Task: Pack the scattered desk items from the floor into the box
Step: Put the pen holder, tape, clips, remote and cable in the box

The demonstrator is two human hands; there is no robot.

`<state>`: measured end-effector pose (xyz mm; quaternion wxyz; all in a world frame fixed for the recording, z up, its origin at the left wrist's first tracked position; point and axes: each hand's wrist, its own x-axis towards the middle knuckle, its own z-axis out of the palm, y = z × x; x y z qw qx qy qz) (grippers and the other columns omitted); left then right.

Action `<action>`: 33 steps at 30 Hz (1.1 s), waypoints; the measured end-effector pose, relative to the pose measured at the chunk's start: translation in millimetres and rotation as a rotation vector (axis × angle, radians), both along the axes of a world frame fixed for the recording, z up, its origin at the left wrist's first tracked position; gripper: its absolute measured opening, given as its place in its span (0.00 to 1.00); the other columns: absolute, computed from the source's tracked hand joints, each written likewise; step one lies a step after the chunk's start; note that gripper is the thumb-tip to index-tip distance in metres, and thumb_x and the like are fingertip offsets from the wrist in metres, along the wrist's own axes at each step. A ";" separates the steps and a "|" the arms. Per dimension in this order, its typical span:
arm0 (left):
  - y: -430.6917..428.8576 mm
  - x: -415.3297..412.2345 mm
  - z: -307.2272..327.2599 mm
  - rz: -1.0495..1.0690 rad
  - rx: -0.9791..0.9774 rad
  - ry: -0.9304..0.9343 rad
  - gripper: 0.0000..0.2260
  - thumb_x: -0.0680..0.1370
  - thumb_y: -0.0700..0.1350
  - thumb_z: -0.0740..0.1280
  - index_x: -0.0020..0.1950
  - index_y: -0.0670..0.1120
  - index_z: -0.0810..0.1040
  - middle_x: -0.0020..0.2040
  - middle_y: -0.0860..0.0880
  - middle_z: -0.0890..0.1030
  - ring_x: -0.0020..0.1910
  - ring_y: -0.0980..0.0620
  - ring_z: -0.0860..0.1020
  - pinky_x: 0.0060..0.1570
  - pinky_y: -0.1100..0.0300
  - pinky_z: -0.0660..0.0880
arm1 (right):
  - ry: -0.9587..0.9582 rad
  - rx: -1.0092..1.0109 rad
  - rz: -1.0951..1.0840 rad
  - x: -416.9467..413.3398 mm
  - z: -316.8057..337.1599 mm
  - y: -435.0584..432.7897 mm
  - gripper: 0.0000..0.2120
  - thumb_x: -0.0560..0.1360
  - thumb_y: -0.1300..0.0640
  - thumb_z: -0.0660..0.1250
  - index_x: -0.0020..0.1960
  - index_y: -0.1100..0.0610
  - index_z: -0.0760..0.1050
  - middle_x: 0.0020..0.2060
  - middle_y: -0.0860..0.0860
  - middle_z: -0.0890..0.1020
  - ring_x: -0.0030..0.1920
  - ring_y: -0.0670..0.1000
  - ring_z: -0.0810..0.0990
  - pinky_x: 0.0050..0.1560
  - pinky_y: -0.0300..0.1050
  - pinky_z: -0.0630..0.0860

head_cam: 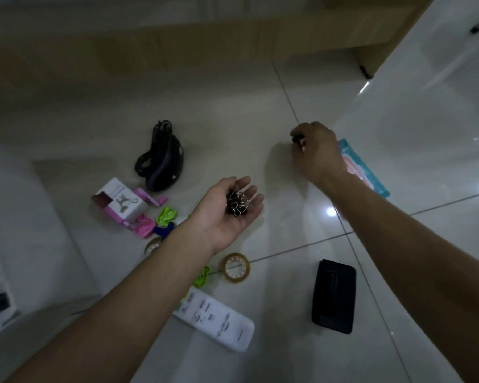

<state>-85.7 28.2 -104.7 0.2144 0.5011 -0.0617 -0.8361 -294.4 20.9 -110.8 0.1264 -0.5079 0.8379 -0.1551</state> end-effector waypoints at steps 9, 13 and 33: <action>14.0 48.1 25.2 0.095 -0.020 0.063 0.12 0.83 0.48 0.60 0.50 0.43 0.79 0.44 0.44 0.80 0.45 0.46 0.81 0.48 0.56 0.80 | -0.749 -0.384 -0.024 159.8 25.9 77.5 0.08 0.78 0.56 0.68 0.56 0.52 0.81 0.51 0.45 0.83 0.52 0.41 0.81 0.51 0.34 0.76; 23.7 86.8 31.9 0.171 -0.027 0.080 0.13 0.80 0.49 0.66 0.41 0.43 0.82 0.39 0.44 0.83 0.34 0.48 0.83 0.30 0.60 0.81 | -0.882 -0.328 -0.252 158.2 14.1 84.5 0.09 0.80 0.59 0.64 0.54 0.51 0.81 0.47 0.41 0.84 0.46 0.39 0.80 0.50 0.39 0.77; 118.9 92.1 42.3 0.057 -1.309 -0.577 0.10 0.82 0.48 0.59 0.54 0.53 0.81 0.53 0.59 0.82 0.59 0.56 0.80 0.56 0.62 0.75 | -2.221 -0.284 -0.925 217.6 32.6 145.5 0.08 0.77 0.57 0.64 0.45 0.61 0.79 0.39 0.57 0.82 0.44 0.53 0.82 0.51 0.45 0.79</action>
